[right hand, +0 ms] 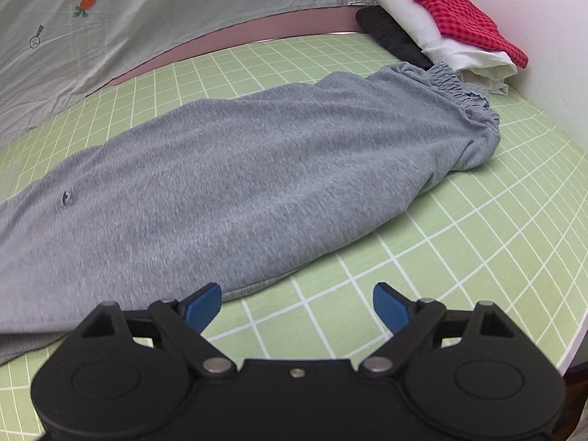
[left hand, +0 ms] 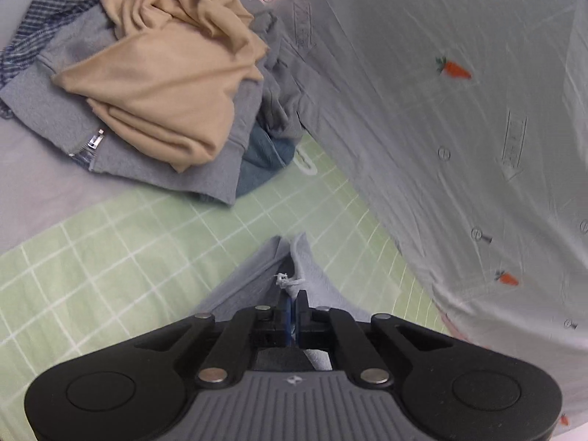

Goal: Fold clothes

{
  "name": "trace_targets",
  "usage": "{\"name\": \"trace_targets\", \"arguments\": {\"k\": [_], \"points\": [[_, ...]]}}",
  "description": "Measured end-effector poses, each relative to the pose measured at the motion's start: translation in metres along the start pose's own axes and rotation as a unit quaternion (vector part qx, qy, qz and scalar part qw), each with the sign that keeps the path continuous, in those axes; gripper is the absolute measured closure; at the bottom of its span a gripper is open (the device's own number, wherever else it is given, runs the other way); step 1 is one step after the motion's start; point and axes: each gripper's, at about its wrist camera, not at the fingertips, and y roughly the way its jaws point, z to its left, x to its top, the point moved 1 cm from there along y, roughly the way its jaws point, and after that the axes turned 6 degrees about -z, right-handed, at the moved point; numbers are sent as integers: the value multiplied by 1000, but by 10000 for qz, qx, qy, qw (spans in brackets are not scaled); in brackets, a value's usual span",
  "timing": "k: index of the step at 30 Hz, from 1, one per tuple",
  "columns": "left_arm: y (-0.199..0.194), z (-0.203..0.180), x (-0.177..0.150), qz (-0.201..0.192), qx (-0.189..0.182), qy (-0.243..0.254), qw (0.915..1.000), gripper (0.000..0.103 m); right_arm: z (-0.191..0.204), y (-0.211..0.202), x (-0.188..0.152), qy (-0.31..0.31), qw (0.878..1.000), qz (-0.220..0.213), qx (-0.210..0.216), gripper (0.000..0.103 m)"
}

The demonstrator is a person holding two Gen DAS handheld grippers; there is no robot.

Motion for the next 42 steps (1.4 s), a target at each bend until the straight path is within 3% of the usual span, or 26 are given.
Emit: {"name": "trace_targets", "arguments": {"k": [2,6,8,10,12,14,16,21,28,35,39,42], "points": [[3,16,-6,18,397,52,9992,101,-2,1,-2,-25,10000,41,7,13],[32,48,-34,724,1244,321,9891,100,-4,6,-4,-37,9999,148,46,13],[30,47,-40,723,1467,567,9849,91,-6,6,-3,-23,9998,160,78,13],[24,39,-40,572,1538,677,9841,66,-10,5,0,20,9999,127,116,13],[20,29,-38,444,1496,759,9848,52,-16,4,4,86,9998,94,125,12],[19,13,-42,441,1477,1065,9823,45,-23,4,8,154,9998,73,131,12],[21,-5,-53,495,1476,1425,9775,31,-31,7,13,196,9997,58,125,12],[32,-49,-100,867,1256,1881,9702,25,-59,12,28,315,9993,-62,172,12],[54,-93,-169,1293,1305,2178,9586,24,-119,28,60,526,9979,-363,76,13],[72,-113,-204,1285,1859,2517,9410,19,-188,58,105,542,9949,-772,-351,19],[73,-114,-211,1182,2168,2427,9382,17,-224,86,126,416,9938,-841,-598,25],[73,-115,-215,1080,2343,2288,9387,10,-244,109,135,373,9948,-800,-505,34]]}}
